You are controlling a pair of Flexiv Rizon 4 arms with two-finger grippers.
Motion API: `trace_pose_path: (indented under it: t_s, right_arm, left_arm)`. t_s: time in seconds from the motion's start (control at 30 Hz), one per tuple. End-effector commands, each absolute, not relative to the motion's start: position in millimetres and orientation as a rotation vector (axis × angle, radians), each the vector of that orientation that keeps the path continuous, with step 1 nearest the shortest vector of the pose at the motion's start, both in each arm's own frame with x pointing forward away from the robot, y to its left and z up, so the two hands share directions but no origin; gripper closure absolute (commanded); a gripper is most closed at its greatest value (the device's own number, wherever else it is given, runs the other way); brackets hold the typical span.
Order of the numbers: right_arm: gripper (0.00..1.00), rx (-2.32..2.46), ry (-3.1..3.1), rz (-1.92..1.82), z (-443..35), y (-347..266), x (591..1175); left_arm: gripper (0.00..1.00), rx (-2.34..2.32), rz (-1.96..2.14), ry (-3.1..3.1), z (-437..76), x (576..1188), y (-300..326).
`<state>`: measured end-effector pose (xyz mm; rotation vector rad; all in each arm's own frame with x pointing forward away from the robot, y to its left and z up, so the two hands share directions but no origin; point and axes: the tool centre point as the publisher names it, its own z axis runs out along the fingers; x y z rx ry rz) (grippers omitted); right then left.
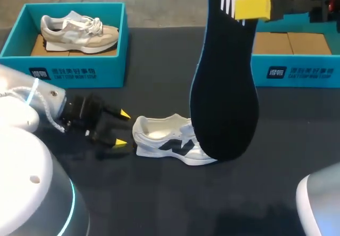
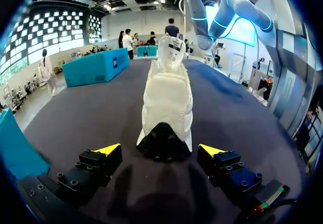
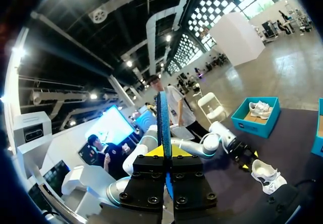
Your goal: Take the shoe out of the shoebox, open the shoe tongue, remove and reinsert the insole, then place the shoe into the shoebox
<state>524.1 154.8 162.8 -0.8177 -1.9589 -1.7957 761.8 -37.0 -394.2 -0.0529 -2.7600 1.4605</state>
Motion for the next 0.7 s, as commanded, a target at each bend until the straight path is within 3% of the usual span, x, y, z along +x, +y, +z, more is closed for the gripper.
trace_pose_path:
  t_s: [0.03, 0.7]
  right_arm:
    - [1.00, -0.819, -1.962, -1.790, 165, 157, 526]
    - [1.00, -0.819, -1.962, -1.790, 165, 157, 526]
  left_arm:
    - [0.00, -0.057, 1.203, -2.906, -358, 755, -26]
    - [0.00, -0.160, 0.567, -3.052, -298, 762, -30]
